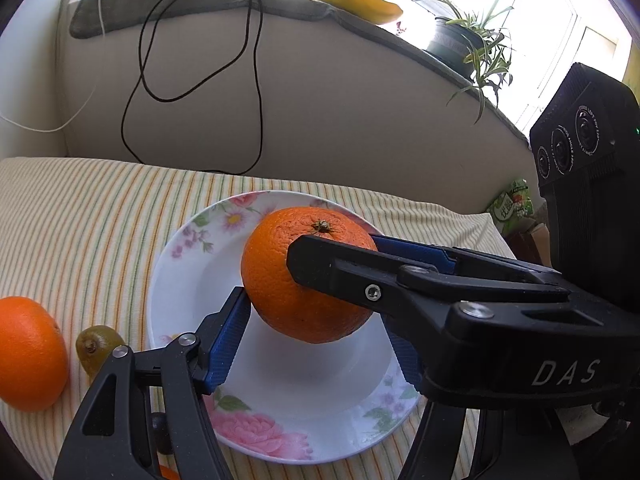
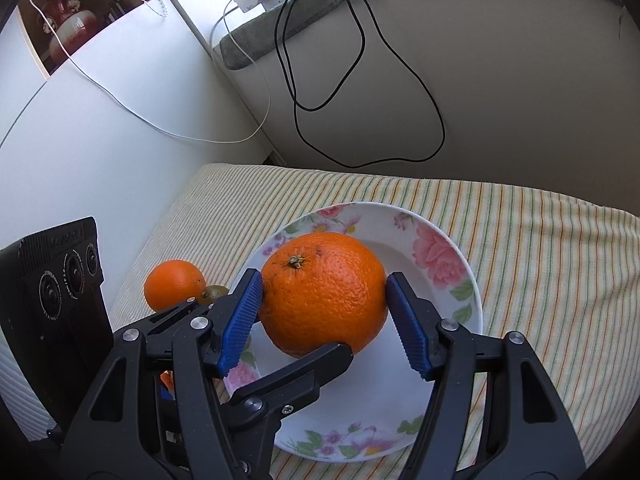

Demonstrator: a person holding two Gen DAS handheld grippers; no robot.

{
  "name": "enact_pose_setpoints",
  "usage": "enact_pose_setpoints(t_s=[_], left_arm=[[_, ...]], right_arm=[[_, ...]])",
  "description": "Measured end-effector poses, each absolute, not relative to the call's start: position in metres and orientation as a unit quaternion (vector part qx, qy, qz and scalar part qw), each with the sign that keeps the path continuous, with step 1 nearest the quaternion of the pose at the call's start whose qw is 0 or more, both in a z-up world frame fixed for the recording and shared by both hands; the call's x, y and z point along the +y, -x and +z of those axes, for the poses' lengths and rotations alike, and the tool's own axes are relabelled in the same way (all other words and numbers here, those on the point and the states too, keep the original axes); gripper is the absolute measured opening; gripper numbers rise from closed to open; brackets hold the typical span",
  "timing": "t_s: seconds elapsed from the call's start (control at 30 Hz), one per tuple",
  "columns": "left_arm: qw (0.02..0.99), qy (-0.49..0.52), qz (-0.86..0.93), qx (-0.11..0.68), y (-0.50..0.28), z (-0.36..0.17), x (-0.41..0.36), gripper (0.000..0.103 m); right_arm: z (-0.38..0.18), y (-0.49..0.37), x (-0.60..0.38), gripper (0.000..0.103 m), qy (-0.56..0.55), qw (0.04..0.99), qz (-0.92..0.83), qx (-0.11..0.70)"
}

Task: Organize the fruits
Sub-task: 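Carry the large orange with the right tool onto the floral plate, then open the right tool to release the orange and withdraw it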

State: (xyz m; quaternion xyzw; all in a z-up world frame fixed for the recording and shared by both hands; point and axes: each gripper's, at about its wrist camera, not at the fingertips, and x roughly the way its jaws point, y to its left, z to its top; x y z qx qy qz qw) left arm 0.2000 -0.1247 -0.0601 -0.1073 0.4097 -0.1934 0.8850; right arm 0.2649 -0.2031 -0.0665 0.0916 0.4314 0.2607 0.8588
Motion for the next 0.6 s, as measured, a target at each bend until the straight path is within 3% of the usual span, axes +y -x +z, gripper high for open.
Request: enact_pose_setpoints(t_s=[0.6], left_arm=[[0.880, 0.086, -0.186, 0.428, -0.209, -0.067, -0.139, 0.068]], right_arm=[[-0.072, -0.266, -0.204, 0.067, -0.096, 0.858, 0.249, 0.440]])
